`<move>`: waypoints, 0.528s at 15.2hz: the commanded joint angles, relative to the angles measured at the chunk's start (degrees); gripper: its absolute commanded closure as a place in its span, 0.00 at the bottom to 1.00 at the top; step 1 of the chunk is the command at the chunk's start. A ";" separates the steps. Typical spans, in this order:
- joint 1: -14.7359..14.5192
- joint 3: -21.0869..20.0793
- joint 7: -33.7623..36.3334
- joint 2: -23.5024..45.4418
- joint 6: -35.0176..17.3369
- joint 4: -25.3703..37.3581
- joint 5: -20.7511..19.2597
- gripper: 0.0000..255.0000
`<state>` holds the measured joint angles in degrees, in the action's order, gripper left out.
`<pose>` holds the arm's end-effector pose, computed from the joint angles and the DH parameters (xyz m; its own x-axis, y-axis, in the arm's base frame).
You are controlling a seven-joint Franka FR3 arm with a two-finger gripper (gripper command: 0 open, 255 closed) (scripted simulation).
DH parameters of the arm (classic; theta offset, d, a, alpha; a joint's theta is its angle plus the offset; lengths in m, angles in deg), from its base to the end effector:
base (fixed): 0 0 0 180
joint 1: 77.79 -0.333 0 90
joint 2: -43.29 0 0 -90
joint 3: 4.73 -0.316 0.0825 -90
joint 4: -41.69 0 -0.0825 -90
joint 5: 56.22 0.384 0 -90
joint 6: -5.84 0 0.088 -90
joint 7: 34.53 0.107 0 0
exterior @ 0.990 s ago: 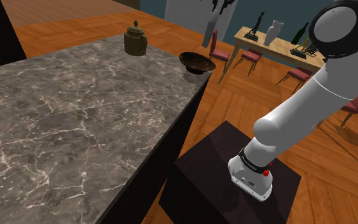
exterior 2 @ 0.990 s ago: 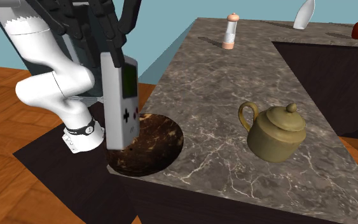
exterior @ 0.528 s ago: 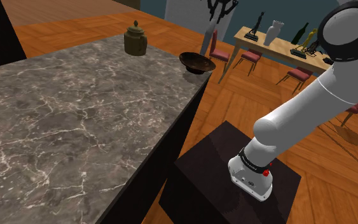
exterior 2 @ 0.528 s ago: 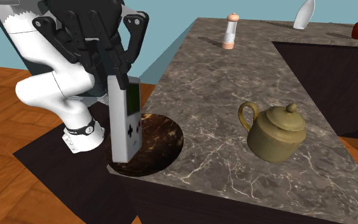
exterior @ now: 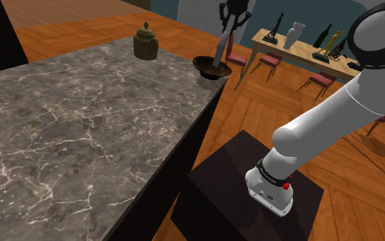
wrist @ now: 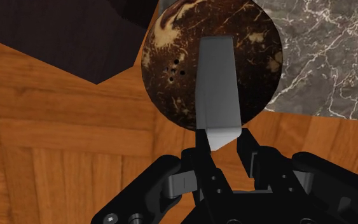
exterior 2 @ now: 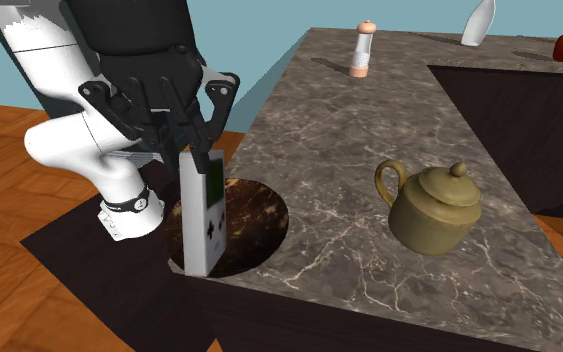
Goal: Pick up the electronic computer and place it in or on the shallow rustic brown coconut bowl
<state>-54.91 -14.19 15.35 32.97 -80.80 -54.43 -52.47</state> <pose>0.4821 -0.0989 0.6621 0.4511 -0.8923 -0.0195 -0.8922 -0.4504 -0.0325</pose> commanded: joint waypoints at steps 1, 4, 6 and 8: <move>-0.02 -0.02 0.01 -0.20 -0.38 -0.52 0.03 1.00; -0.02 -0.02 0.01 -0.20 -0.38 -0.51 0.03 1.00; -0.02 -0.02 0.01 -0.20 -0.38 -0.51 0.03 1.00; -0.02 -0.02 0.01 -0.20 -0.38 -0.51 0.03 0.00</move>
<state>-54.93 -14.21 15.36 32.78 -81.18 -54.95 -52.44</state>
